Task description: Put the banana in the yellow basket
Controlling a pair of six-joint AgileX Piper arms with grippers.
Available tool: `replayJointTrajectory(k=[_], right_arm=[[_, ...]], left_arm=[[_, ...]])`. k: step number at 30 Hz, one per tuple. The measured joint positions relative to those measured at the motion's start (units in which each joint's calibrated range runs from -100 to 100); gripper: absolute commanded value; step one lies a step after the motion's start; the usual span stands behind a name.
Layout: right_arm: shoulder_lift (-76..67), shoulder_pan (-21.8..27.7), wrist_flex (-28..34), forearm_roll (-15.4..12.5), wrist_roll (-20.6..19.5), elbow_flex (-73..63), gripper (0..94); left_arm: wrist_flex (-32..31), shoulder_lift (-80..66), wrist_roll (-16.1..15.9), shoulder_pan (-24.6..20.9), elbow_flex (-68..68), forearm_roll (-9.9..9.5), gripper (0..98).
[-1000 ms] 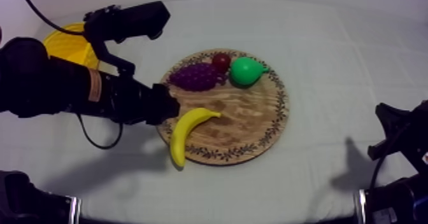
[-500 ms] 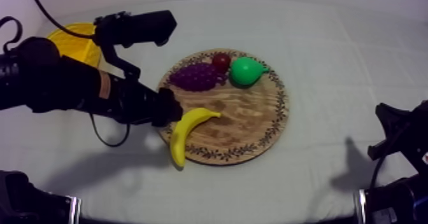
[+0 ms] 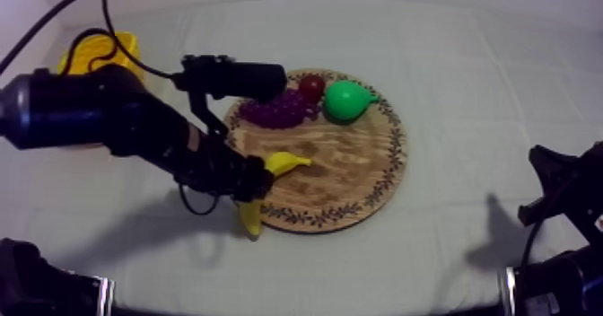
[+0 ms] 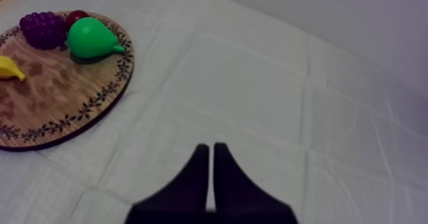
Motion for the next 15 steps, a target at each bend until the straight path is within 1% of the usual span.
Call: replayJointTrajectory(k=[5,15], right_arm=[[0.0,0.0,0.0,0.0,0.0,0.0,0.5],[0.0,0.0,0.0,0.0,0.0,0.0,0.5]], left_arm=[[1.3,4.9,-1.2,0.0,-3.0,1.47,66.9],[4.8,12.1,0.0,0.0,-8.5,2.09,53.8]])
